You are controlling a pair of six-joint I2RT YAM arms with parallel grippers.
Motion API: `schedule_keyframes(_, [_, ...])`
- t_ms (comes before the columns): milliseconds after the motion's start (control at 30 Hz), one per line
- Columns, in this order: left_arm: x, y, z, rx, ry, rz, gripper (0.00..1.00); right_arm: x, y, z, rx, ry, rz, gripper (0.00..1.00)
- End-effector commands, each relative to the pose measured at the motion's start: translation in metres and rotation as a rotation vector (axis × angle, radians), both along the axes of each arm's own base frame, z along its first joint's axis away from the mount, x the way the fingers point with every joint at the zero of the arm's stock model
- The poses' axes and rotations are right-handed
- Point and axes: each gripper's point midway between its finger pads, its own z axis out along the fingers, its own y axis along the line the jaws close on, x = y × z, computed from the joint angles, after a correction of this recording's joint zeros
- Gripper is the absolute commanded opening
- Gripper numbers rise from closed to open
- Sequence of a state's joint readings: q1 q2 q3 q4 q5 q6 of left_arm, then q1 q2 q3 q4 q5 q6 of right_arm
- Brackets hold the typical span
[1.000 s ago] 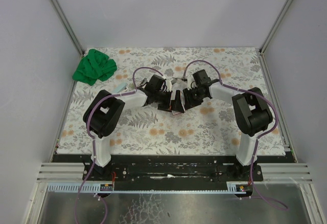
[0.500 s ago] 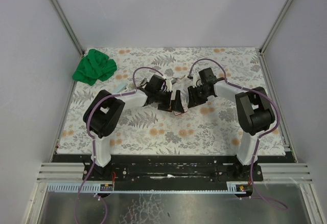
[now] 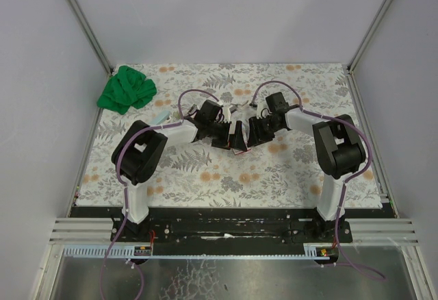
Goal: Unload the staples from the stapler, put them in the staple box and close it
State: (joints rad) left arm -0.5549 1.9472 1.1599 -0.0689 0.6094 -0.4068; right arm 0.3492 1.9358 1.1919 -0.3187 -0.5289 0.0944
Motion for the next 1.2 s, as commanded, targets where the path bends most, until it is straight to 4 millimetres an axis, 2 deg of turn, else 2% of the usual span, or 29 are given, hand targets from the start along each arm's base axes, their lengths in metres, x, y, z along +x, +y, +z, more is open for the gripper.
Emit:
schedule_keyframes(0, [-0.008, 0.008, -0.007, 0.034, 0.012, -0.016, 1.00, 0.009, 0.005, 0.009, 0.025, -0.032, -0.002, 0.45])
schedule_keyframes(667, [-0.021, -0.006, -0.015, -0.004, 0.071, -0.054, 1.00, -0.002, 0.016, 0.006, 0.097, 0.035, 0.024, 0.50])
schedule_keyframes(1167, [-0.016, -0.006, -0.022, 0.018, 0.069, -0.043, 1.00, -0.010, 0.025, 0.006, 0.151, 0.080, 0.034, 0.50])
